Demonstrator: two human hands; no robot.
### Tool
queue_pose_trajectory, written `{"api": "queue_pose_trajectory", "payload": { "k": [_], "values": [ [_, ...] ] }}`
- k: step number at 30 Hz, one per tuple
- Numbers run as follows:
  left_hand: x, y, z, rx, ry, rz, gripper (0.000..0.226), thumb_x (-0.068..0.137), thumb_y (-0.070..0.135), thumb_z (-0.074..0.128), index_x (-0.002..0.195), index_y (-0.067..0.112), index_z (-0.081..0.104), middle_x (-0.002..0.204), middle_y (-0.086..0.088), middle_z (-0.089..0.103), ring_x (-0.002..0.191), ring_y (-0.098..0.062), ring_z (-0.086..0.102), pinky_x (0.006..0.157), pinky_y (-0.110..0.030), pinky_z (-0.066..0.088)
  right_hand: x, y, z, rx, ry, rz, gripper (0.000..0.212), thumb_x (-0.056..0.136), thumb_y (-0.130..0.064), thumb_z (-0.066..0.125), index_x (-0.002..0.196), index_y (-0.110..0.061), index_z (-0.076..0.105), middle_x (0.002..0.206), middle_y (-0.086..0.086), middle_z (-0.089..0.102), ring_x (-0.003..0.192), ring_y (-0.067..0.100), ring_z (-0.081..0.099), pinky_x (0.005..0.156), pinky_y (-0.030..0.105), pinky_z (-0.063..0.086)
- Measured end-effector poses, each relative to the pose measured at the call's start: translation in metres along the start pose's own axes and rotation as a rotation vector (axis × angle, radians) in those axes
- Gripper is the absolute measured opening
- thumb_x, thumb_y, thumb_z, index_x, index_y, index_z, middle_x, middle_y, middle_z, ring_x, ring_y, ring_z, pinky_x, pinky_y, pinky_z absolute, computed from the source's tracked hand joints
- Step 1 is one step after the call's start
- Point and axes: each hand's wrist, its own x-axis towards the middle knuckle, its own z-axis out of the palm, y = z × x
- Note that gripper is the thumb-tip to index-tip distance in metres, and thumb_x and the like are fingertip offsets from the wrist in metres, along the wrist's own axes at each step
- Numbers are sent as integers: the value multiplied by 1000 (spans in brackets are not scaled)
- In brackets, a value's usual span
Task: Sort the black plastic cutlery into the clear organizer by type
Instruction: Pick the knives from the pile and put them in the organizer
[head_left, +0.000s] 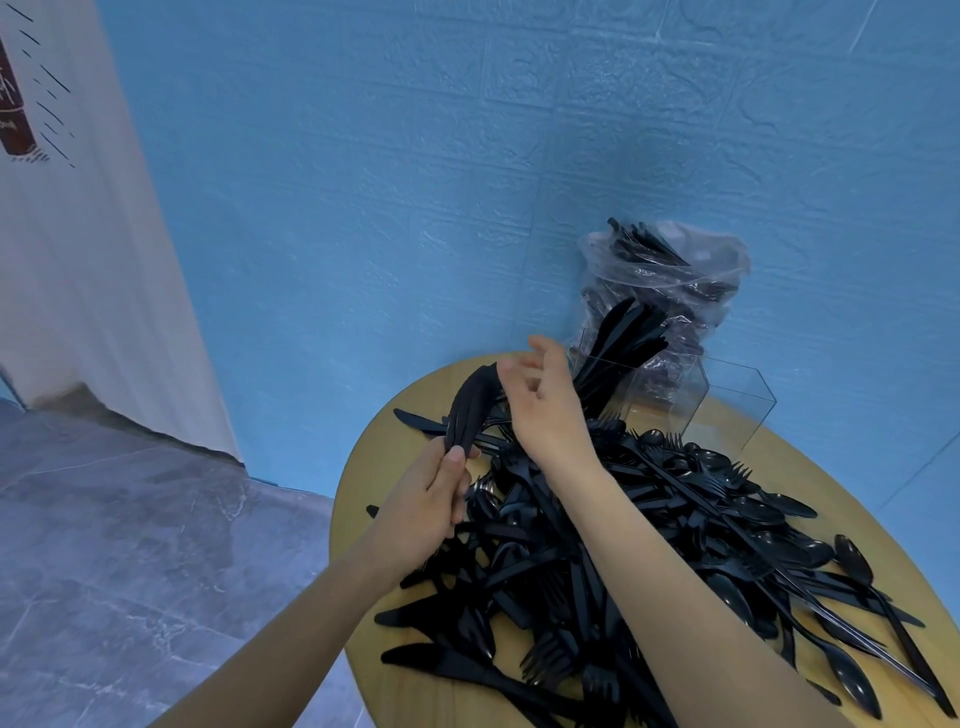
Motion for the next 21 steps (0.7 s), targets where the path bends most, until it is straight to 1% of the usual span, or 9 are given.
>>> {"api": "queue_pose_trajectory", "payload": {
  "k": [2,4,6,8,11,14,16,18,21],
  "values": [
    [-1,4,2,-42,-39,4,27,103,27,27,98,16,51,69,3,41,51,-5,39,48,-20,35,5,1,7,-20,-20,-60,40,100,-27,41,138,-14,37,124,0,50,111,12,51,88,19,39],
    [-2,9,4,-64,-54,27,26,103,26,27,85,18,44,69,0,40,49,-5,36,47,-20,33,4,4,14,-46,-2,-109,34,102,-23,37,133,-11,44,109,-3,54,97,7,53,81,14,40],
    [-3,11,6,-62,-54,57,25,103,25,27,83,19,41,71,-4,38,47,-5,32,45,-18,31,5,7,16,-49,56,-151,27,102,-20,36,121,-10,53,92,-8,55,79,-1,51,69,11,38],
    [-3,8,6,-30,-60,81,23,102,28,28,85,19,40,72,-6,38,47,-6,31,44,-19,31,5,10,16,-61,37,-184,23,102,-18,37,101,-10,59,77,-9,53,68,1,48,65,18,38],
    [-2,4,6,22,-77,95,21,99,32,30,89,17,39,71,-3,38,47,-7,31,43,-21,30,4,15,15,-123,-28,-196,23,100,-17,42,87,-9,59,73,-5,53,69,10,47,63,25,35],
    [5,4,5,45,-87,105,18,100,30,30,91,19,41,68,1,36,45,-3,30,43,-16,28,9,14,3,-124,-58,-125,22,97,-26,48,101,-11,64,89,0,64,77,10,56,67,21,42],
    [11,7,3,49,-138,118,22,101,30,29,98,13,43,68,1,34,45,-3,29,42,-15,27,15,9,-9,65,-82,33,26,95,-31,54,113,-13,58,94,3,62,68,3,58,59,15,42],
    [19,16,3,47,-228,119,23,102,28,29,102,12,45,69,1,34,46,-5,28,42,-16,26,20,3,-23,272,-137,165,18,92,-25,59,103,-11,57,80,5,57,43,-2,49,41,11,35],
    [37,29,7,49,-354,103,27,102,30,30,109,12,48,69,4,36,45,-3,29,42,-18,26,29,-1,-44,345,-180,162,19,88,-15,64,73,-8,55,54,0,52,31,2,35,31,13,23]
  ]
}}
